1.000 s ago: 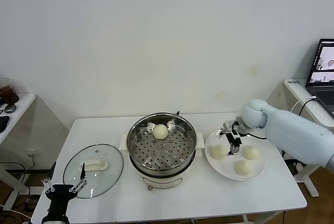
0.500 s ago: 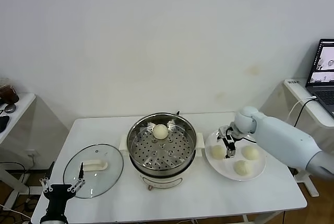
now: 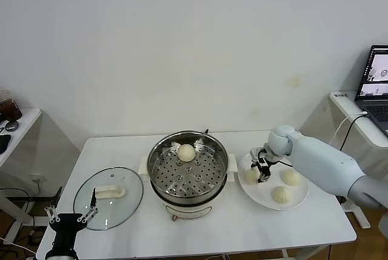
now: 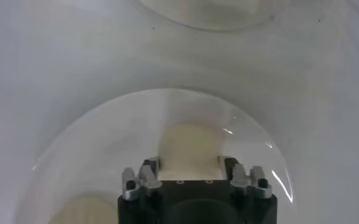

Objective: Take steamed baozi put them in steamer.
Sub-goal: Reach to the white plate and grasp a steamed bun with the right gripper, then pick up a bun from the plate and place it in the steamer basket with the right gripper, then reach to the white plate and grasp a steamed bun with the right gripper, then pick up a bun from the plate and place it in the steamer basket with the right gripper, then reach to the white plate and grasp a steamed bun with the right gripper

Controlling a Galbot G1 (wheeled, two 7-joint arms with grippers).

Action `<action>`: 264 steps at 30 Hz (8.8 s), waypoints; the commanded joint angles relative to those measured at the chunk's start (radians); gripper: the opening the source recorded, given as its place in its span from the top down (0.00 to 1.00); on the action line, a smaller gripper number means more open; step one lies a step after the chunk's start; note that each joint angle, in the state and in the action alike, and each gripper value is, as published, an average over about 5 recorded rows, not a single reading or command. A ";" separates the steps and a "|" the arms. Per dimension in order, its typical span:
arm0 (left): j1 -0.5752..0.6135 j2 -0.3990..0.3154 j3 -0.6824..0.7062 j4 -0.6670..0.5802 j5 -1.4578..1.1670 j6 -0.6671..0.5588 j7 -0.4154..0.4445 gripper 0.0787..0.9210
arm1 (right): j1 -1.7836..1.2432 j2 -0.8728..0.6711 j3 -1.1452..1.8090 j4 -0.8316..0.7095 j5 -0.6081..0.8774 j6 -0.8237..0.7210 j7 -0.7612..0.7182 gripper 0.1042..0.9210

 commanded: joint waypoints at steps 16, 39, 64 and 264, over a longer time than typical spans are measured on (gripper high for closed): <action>-0.028 0.013 0.019 0.010 -0.007 0.004 0.004 0.12 | 0.450 -0.160 -0.221 0.243 0.318 -0.082 -0.021 0.55; -0.070 0.038 0.015 0.046 -0.022 0.010 0.008 0.12 | 0.669 0.347 -0.500 0.353 0.826 -0.523 0.239 0.53; -0.081 0.021 0.000 0.064 -0.017 0.005 0.007 0.12 | 0.451 0.527 -0.483 0.171 0.764 -0.598 0.321 0.51; -0.124 0.050 -0.038 0.120 0.007 0.011 0.021 0.12 | 0.405 -0.315 -0.206 0.357 0.316 -0.182 -0.072 0.12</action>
